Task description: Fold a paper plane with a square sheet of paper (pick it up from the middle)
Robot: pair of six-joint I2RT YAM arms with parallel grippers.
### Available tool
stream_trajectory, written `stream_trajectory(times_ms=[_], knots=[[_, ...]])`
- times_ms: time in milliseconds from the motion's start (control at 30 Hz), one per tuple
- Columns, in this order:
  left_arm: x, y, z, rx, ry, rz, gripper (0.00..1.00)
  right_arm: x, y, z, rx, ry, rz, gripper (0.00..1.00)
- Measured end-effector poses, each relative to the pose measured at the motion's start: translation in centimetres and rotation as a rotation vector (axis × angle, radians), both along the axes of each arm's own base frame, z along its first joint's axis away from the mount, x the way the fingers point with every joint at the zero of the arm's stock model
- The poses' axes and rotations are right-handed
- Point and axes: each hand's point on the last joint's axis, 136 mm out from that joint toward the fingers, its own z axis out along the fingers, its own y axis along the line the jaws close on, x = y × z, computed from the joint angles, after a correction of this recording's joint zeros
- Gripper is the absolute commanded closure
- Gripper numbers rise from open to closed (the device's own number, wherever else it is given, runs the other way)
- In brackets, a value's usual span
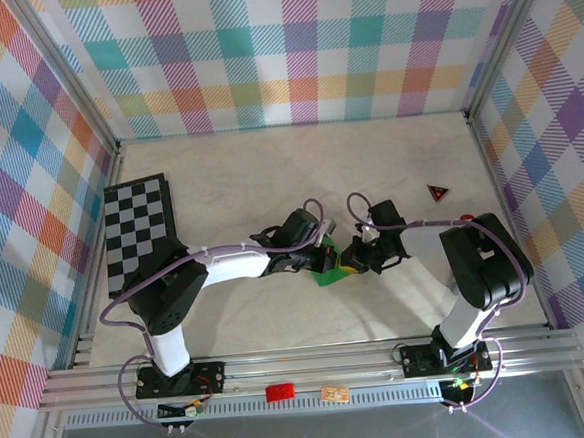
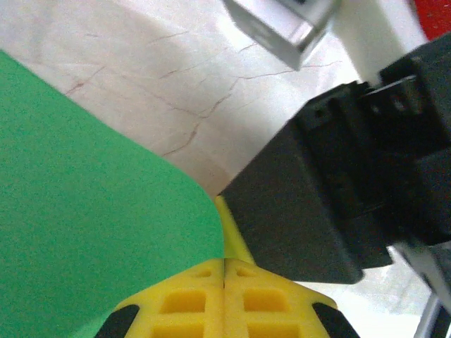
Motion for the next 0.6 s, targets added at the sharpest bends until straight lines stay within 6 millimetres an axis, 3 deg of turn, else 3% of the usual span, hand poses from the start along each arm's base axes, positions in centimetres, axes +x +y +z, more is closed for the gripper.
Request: stream_trajectory(times_ms=[600], knots=[[1.0, 2.4, -1.0, 0.092, -0.035, 0.034, 1.00, 0.0, 0.0, 0.0, -0.003, 0.005, 0.006, 0.95]])
